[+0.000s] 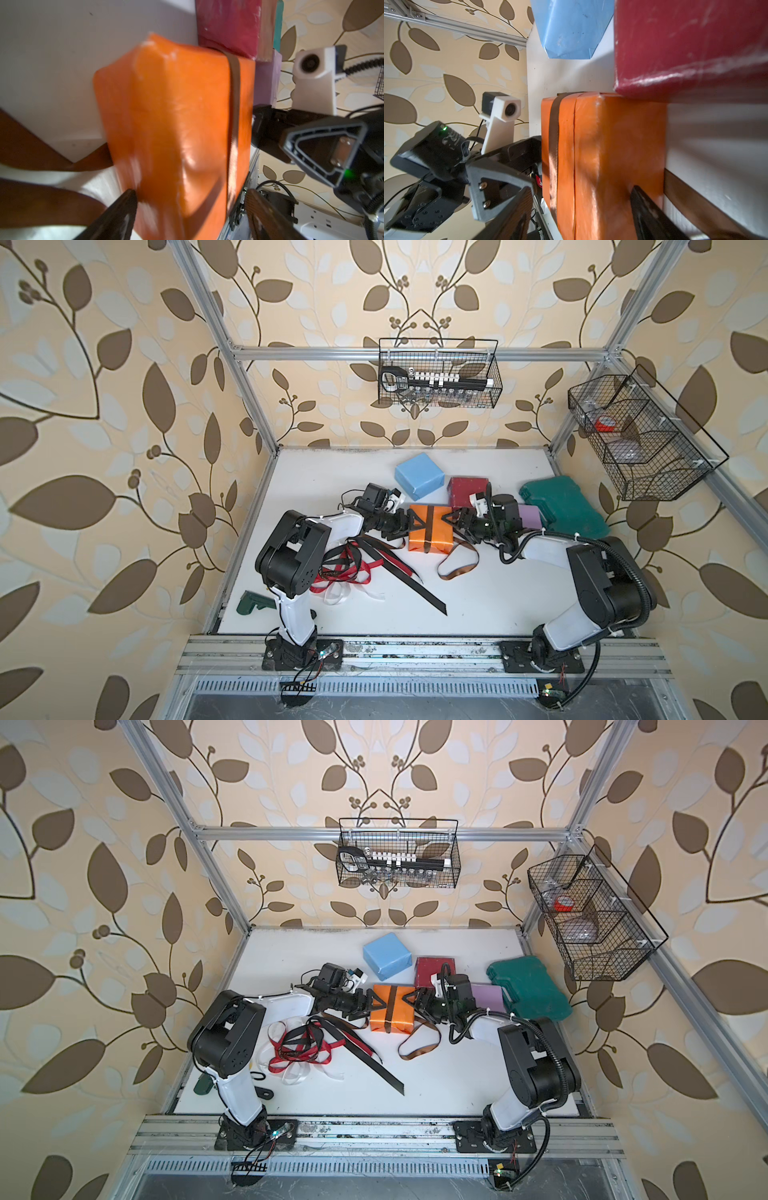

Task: Untie the ribbon bows on the gift boxes
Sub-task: Adjust the gift box at the center of the board, then pull the ribbon from the gift box.

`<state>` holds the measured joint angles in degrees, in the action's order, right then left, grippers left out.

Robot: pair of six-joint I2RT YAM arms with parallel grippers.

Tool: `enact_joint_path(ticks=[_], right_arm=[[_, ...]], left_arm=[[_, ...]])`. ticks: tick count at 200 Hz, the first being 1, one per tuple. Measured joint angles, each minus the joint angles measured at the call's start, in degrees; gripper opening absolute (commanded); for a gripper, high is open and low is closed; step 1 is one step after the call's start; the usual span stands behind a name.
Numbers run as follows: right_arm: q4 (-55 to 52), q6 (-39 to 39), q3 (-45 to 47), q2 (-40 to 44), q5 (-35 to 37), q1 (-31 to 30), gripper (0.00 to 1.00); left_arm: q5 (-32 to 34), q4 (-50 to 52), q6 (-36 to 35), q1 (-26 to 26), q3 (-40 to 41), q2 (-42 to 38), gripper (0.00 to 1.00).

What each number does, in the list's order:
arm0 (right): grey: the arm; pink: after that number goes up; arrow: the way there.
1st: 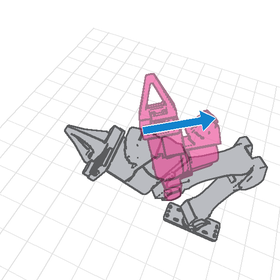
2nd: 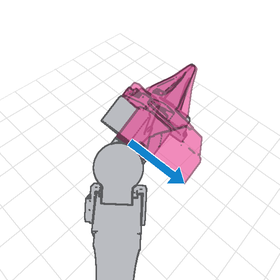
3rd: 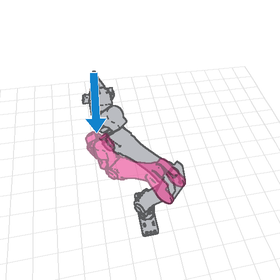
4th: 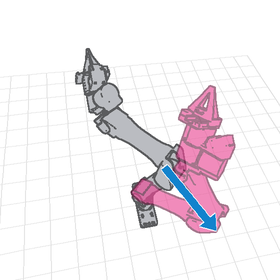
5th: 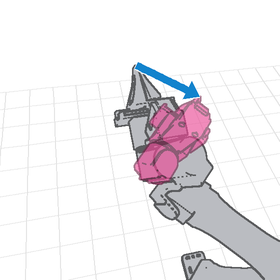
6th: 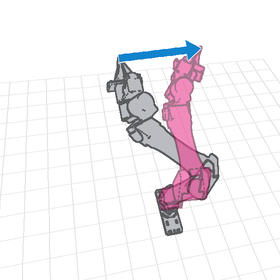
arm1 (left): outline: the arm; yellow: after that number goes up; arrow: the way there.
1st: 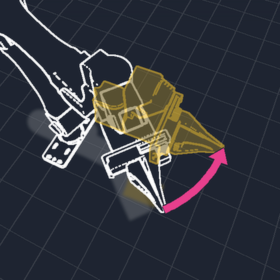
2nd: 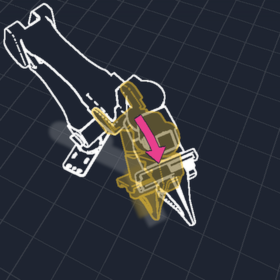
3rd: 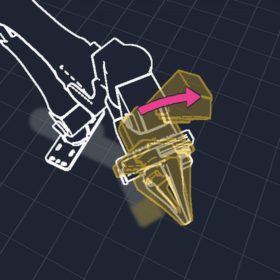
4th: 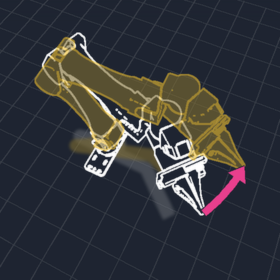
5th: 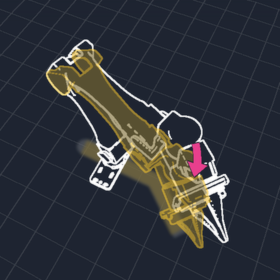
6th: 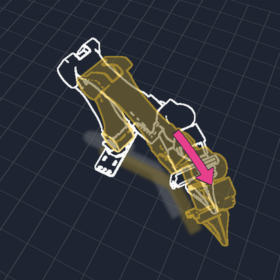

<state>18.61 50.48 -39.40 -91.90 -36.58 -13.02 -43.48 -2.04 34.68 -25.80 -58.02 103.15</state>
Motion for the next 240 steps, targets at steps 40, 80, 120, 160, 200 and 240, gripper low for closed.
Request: enact_joint_path(ticks=[40, 80, 120, 160, 200, 240], right_arm=[[-10.8, -7.1, -3.7, 4.4, 2.4, 0.9, 0.73], [-16.1, -11.4, -7.0, 9.3, 3.4, -0.2, 0.55], [-18.2, -12.8, -12.1, 3.6, 2.2, -5.1, 0.34], [-19.3, -12.8, -14.2, -1.9, 2.0, -6.8, 0.32], [-18.5, -12.6, -15.0, -4.6, 1.3, -7.4, 0.32], [-14.7, -11.2, -15.0, -6.6, -0.4, -9.0, 0.32]], left_arm=[[1.9, 6.8, -4.0, -0.4, -2.1, -3.2, 0.83], [7.4, 14.8, -9.3, -0.4, -6.0, -3.2, 0.77], [10.1, 18.8, -12.0, -0.4, -6.7, -3.0, 0.73], [10.9, 19.1, -13.1, -0.4, -7.2, -1.0, 0.7], [9.6, 18.8, -13.6, -0.4, -7.9, 0.7, 0.61], [8.4, 18.3, -13.6, -0.4, -8.0, 1.4, 0.6]])
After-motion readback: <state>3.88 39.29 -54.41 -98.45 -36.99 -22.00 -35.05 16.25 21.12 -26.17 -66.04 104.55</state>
